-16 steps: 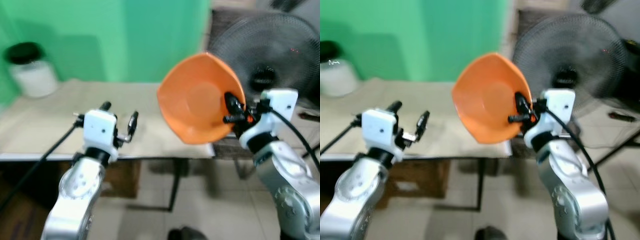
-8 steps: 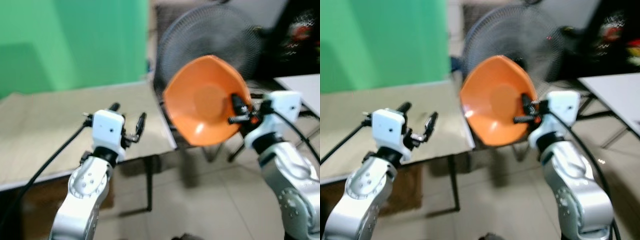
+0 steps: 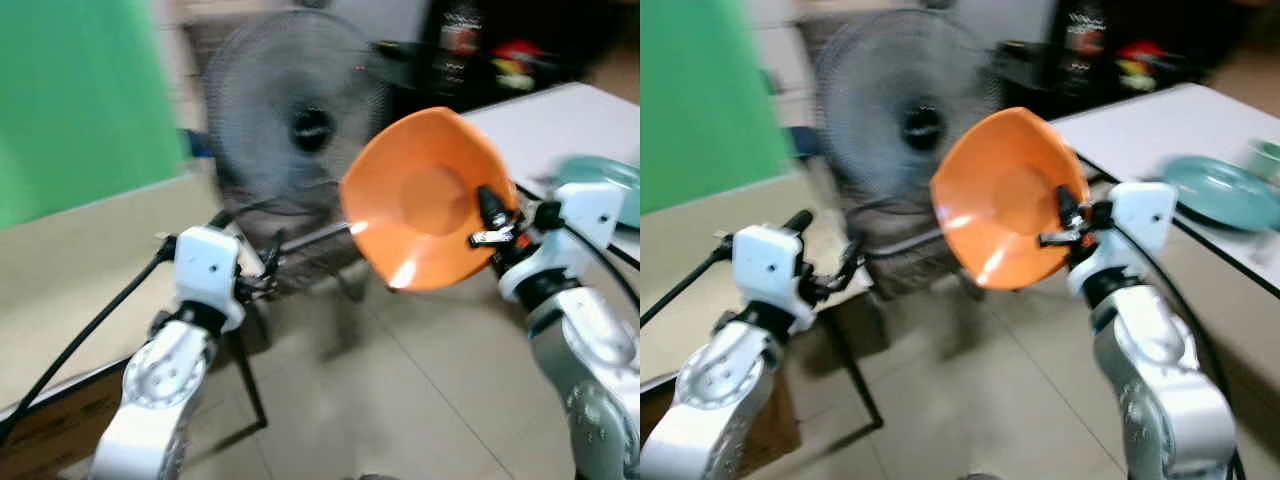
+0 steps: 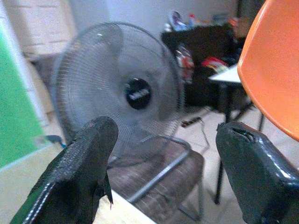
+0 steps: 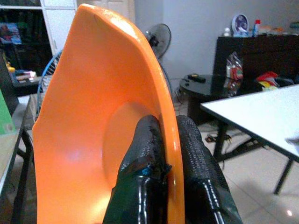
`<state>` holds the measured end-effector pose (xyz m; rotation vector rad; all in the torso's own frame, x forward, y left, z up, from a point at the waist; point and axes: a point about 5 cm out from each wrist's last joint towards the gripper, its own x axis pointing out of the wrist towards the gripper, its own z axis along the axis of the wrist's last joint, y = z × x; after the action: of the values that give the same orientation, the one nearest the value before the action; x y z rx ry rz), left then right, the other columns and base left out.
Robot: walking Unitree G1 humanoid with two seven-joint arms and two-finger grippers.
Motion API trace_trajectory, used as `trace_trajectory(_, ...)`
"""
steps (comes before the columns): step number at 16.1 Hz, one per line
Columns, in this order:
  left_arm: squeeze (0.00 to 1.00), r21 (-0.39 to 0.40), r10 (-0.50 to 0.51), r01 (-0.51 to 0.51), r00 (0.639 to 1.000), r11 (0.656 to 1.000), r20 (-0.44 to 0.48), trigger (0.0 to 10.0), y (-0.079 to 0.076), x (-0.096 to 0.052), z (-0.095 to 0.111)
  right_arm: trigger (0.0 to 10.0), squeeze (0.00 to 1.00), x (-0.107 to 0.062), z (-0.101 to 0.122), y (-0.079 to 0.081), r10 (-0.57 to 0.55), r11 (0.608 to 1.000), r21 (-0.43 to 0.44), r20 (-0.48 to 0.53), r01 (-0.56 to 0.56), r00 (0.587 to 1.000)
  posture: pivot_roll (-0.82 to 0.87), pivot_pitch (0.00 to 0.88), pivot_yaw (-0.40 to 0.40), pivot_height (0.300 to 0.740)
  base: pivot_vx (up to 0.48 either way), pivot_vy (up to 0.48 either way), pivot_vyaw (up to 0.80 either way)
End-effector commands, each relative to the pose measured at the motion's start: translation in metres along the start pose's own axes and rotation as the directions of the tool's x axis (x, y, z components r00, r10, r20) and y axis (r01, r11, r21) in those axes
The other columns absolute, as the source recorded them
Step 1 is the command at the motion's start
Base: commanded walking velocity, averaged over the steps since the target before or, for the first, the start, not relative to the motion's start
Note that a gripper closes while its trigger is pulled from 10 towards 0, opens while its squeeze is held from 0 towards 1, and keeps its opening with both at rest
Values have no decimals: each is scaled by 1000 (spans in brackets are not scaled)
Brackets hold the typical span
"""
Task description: Setting the table
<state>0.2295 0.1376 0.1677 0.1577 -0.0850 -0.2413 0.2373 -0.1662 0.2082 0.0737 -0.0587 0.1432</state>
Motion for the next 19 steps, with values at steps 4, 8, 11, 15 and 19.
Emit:
trace_trajectory(4,0,-40,-16,16,1000,999,11,10000,-3,-1,4,10000,0,-8,0,-9,-57,998,-6,-15,57,998,-21,0,4,740,0,0,-788)
trace_trajectory(8,0,-36,-13,13,1000,999,-2,10000,-3,-4,1,10000,0,-10,-4,-14,-109,994,-4,-39,109,993,-25,0,0,740,0,0,-788)
trace_trajectory(11,0,-36,-7,6,1000,999,-3,10000,-3,-4,1,10000,0,-11,-4,-15,-114,994,-10,-51,113,992,-32,0,-6,740,0,0,-788)
trace_trajectory(15,0,-63,-32,33,999,997,23,10000,-7,-5,2,10000,0,-15,-6,-24,-176,984,-29,-76,175,981,-49,0,0,740,0,0,-797)
trace_trajectory(19,0,-57,-46,48,999,997,26,10000,-8,-2,2,10000,0,-15,-7,-31,-227,974,-14,-82,227,970,-51,0,-2,740,218,0,-800)
